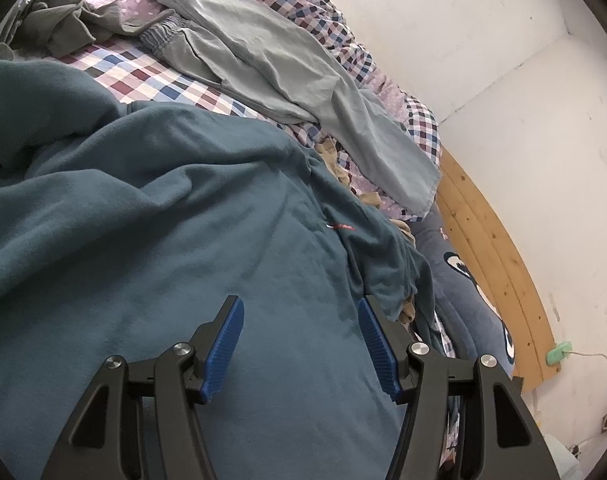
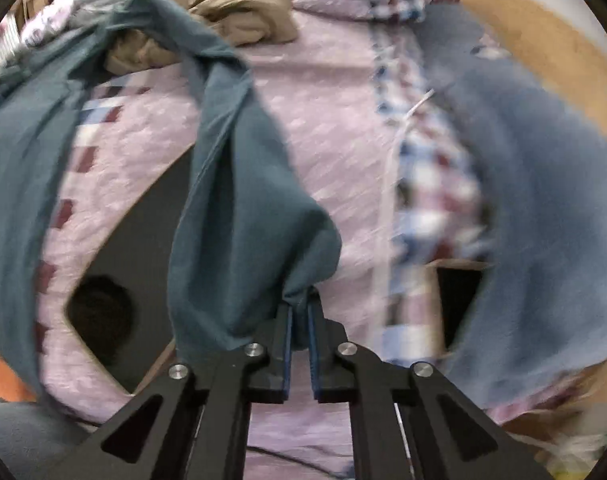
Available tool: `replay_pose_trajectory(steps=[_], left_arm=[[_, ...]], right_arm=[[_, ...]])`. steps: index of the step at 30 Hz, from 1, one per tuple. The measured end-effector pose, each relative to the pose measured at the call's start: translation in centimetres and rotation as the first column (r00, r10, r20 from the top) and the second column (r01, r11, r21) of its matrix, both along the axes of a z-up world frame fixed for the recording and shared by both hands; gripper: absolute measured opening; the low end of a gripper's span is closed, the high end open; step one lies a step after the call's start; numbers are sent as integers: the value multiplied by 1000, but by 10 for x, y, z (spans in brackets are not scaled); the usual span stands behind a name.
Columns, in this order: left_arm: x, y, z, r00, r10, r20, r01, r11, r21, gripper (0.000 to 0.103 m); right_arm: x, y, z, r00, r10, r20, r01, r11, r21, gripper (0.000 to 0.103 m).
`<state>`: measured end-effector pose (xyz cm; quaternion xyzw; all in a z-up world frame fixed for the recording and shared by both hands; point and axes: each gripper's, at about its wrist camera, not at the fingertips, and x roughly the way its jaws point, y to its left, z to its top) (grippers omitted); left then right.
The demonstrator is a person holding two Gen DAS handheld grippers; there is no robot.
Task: Fold clothes
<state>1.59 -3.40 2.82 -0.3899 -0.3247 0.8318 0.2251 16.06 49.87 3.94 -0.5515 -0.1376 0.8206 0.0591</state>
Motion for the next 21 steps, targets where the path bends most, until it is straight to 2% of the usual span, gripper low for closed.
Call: replay_pose_trajectory(steps=[3,6,8,11,15,18,19,21], left_arm=[[0,-3,2,1000,8,-3,-8,1000,8,64],[1,-3,3,1000,9,-7,-9,1000,10,64],[1,-2,4,1000,5,-9,-5,1000,9,64],[1,0,4,1000,0,-13,0,1000,5,64],[2,1,5,1000,-2,-20,2,1000,-2,64],[2,0,6,1000,0,-22,0,1000,-1,64],[2,0,6,1000,-2,-21,2,1000,0,64],[2,0,6,1000,-7,-18,7,1000,3,64]], right_arm=[[-5,13,34,996,-56,-75,67,985,160,4],[-14,36,70,983,-124,-138,161,941,298,4],[-22,51,90,973,-158,-169,209,914,346,4],[-43,73,108,964,-212,-161,258,894,367,5],[-71,88,105,951,-274,-147,311,838,449,5],[-87,97,101,923,-333,-194,385,778,496,8],[-91,97,99,910,-354,-213,413,754,511,11],[-96,95,95,887,-394,-239,460,715,527,26]])
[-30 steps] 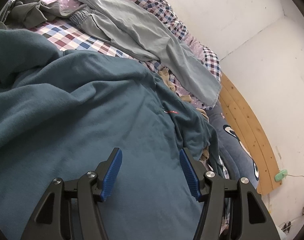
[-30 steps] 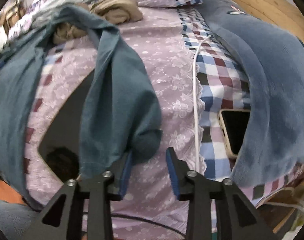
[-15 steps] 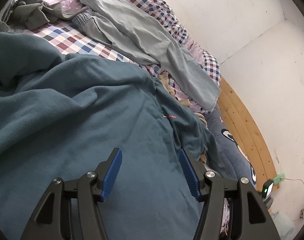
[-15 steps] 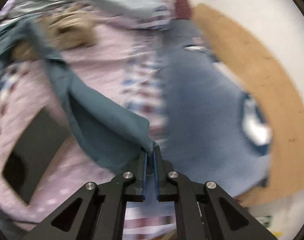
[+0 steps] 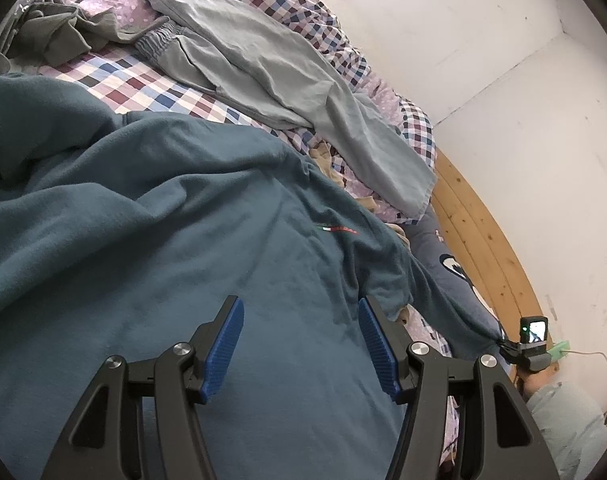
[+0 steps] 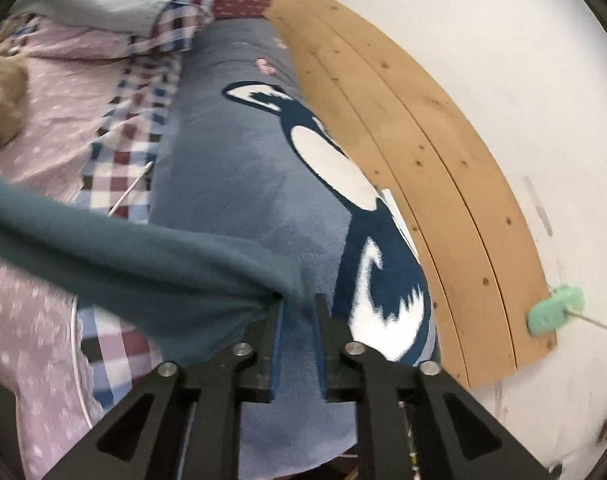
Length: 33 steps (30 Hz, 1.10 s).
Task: Fold clothes
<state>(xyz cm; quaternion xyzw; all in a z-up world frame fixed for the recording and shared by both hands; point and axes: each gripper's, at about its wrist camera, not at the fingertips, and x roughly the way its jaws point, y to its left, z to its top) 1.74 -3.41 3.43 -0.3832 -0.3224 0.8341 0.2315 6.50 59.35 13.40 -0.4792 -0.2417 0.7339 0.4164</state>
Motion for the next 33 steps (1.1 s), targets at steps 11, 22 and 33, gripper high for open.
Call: replay_pose_trajectory(steps=[11,22,33], left_arm=[[2,-7,7,1000,4,3,-4,1000,22,65],[11,-31,25,999,45,-31,-43,998,53,67],[22,-86,50,986,147,-84,-138,985,104,67]], right_arm=[[41,-81,6,951,14,-308,-113,945,-308,71],[22,-334,-6,815,328,-477,-567,620,-543,71],[62,-439,84,636,349,-689,-771,337,-541,72]])
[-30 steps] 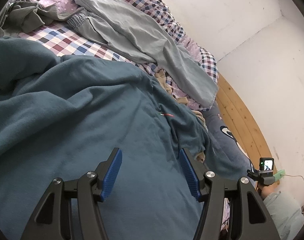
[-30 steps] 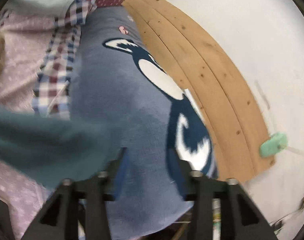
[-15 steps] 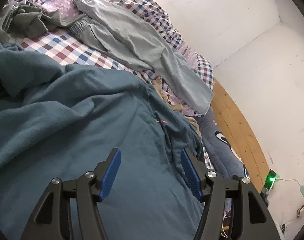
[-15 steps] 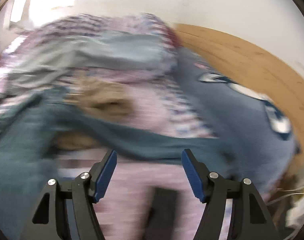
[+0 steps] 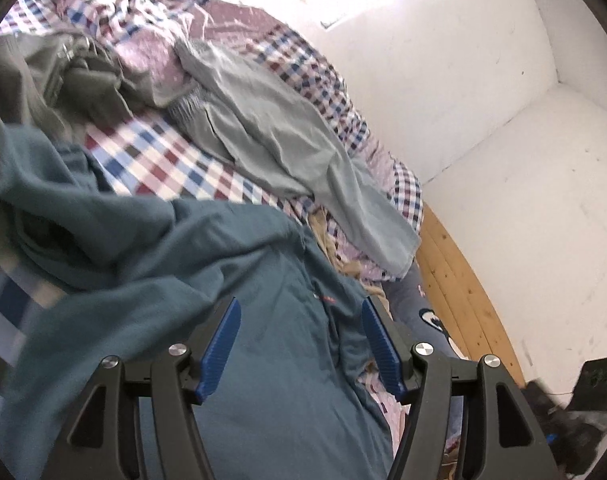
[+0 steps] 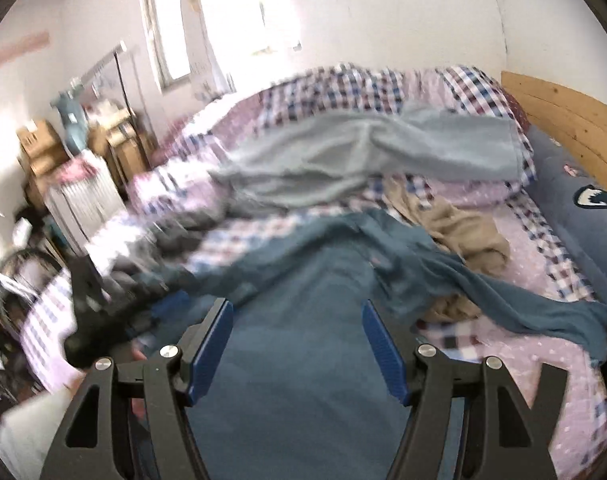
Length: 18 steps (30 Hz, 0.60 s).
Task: Fold clothes
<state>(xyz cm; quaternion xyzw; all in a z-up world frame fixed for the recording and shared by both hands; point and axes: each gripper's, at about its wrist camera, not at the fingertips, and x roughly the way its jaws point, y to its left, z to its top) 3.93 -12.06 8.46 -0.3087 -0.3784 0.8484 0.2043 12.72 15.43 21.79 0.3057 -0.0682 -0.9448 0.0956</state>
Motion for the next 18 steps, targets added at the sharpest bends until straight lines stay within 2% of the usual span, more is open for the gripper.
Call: replay_pose_trajectory(steps=[2,4,7,9,12,14,18], left_arm=[[5,-13,6,1000,26,-16,-26,1000,-10,67],[9,-29,10,998,65,-23,-66,997,-28,69],[15,-55,12,991,132,-19,-133,989,-61,70],[17,-74,11,984,181,-8,-181,980,-80,70],[20,-105,4,970,244,17,-243,969,-41,70],[18,-119,-3,962,270,38,-269,963,-16,70],[9,-127,-18,958,275,84,-274,961,-24,69]], right_arm=[[3,-11,10,998,16,-58,-17,999,-32,72],[4,-21,11,993,28,-118,-30,999,-16,74],[-4,-37,-6,983,61,-171,-62,998,-2,75],[-13,-39,-24,981,72,-178,-77,997,-24,76],[-33,-37,-59,986,75,-152,-86,994,-69,76],[-52,-33,-89,993,84,-88,-95,987,-127,76],[-75,-26,-128,995,96,-16,-97,979,-181,76]])
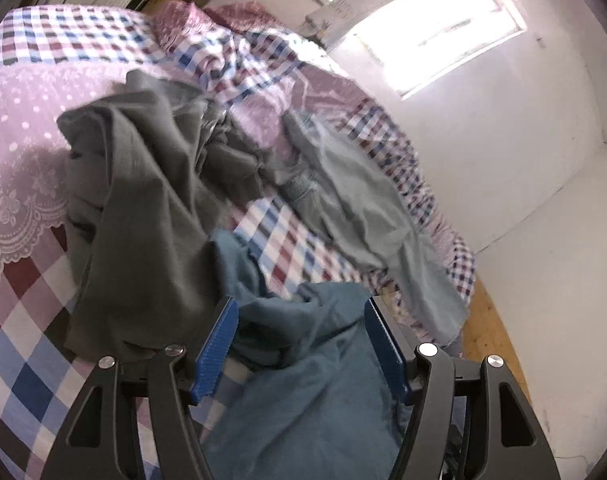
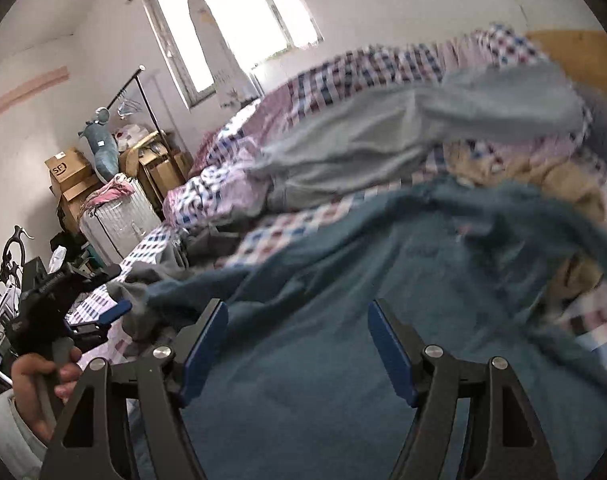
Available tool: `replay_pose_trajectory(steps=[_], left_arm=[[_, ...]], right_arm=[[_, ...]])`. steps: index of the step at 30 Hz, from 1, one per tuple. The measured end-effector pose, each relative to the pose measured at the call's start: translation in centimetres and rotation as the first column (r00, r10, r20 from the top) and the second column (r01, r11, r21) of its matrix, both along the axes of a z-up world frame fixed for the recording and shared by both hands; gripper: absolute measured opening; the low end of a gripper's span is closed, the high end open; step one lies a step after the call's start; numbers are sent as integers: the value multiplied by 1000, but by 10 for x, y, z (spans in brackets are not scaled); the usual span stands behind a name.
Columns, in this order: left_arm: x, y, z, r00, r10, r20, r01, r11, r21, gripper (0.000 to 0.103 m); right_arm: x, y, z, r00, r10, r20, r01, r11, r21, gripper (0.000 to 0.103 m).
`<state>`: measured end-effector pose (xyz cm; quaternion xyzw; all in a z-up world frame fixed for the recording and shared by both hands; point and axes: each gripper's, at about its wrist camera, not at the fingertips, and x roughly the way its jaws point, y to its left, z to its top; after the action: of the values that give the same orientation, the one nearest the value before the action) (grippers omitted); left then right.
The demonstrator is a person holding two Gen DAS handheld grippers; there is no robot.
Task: Fold clothes
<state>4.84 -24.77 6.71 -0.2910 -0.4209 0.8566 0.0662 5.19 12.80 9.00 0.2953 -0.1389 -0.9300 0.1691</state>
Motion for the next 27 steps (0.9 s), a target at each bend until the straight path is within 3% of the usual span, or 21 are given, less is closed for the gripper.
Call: replay_pose_trajectory(steps=[5,8,14,17,19,20,21,24,27], left_arm=[[-23,14,-19,998,-31,63,34,998,-46,67],[-27,22,-19,997,25,66,-17,994,-107,50],[-35,18,-17,986,131,104,-109,975,-193,50],[-41,14,-21,981,149,127,-121,970,-209,50],[-46,16,-25,982,135,132,-105,971,-214,38],[-48,19,-26,983,126,130,-96,972,-215,21],[-50,22,-26,985,117,127,-88,973,-215,8],[-46,42,-17,995,76,57,-62,975,-213,4],[-37,93,4,994,-78,-72,57,964,-258,2]], right_arm=[[-20,-6,-7,999,41,-1,-41,999,-2,76],[-27,-14,-6,997,73,-16,-73,997,7,76],[-37,-24,-9,990,139,-22,-138,989,52,76],[-43,-17,-14,992,124,-3,-124,992,19,76],[-46,-11,-16,994,106,12,-106,994,-5,76],[-47,-8,-16,995,98,15,-98,995,-15,76],[-48,-4,-16,996,90,19,-90,996,-25,76],[-49,9,-13,998,58,14,-57,996,-62,76],[-48,25,-7,1000,16,3,-16,995,-102,76]])
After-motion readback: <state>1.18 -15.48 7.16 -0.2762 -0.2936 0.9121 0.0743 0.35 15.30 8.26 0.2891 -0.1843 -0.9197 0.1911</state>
